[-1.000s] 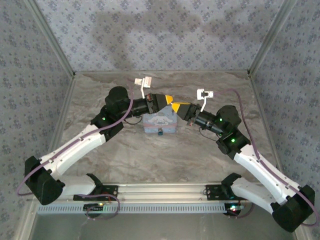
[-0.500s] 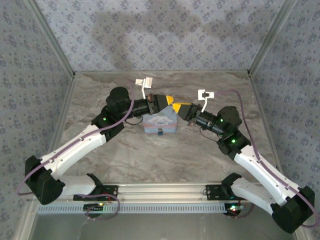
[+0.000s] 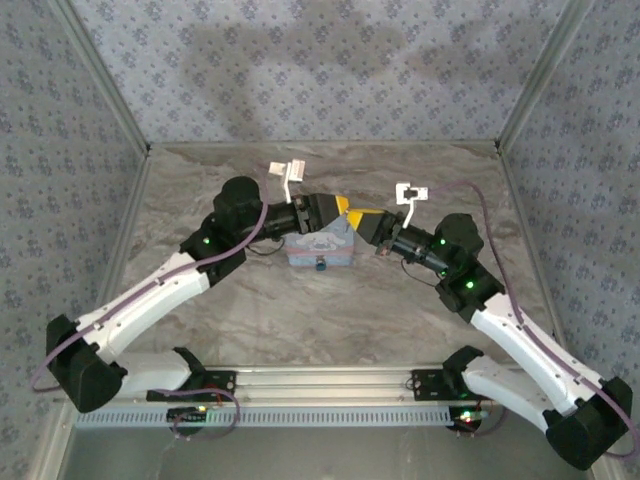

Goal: Unlock the padlock with the key

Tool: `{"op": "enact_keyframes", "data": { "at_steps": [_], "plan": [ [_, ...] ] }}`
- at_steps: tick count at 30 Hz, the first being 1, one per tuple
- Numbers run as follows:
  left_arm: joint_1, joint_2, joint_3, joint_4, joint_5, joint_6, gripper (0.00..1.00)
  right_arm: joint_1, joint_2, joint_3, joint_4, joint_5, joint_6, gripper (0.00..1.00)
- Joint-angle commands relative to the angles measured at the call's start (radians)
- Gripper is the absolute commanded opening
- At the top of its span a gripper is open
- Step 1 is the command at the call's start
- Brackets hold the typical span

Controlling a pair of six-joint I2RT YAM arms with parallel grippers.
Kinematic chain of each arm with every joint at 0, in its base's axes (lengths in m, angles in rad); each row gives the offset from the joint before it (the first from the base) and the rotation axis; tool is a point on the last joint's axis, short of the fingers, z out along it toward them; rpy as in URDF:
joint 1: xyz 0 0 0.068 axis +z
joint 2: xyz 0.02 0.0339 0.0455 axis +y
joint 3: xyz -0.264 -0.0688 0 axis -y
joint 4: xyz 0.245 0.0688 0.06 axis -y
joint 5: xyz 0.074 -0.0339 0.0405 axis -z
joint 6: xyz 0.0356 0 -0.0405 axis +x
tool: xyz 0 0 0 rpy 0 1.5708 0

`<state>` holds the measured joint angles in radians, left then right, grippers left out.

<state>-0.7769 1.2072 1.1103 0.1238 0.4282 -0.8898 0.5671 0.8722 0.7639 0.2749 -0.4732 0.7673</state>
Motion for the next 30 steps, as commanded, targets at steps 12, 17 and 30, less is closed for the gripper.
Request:
{"op": "enact_keyframes", "data": {
  "at_steps": [12, 17, 30],
  "plan": [
    [-0.016, -0.163, -0.316, -0.284, -0.312, 0.12, 0.98, -0.131, 0.142, 0.149, -0.456, 0.277, -0.383, 0.0],
    [-0.078, -0.139, -0.482, -0.102, -0.416, 0.121, 0.97, -0.151, 0.298, 0.203, -0.422, 0.343, -0.446, 0.0],
    [-0.088, 0.132, -0.569, 0.271, -0.513, 0.258, 0.98, -0.154, 0.722, 0.42, -0.4, 0.413, -0.522, 0.0]
  ]
}}
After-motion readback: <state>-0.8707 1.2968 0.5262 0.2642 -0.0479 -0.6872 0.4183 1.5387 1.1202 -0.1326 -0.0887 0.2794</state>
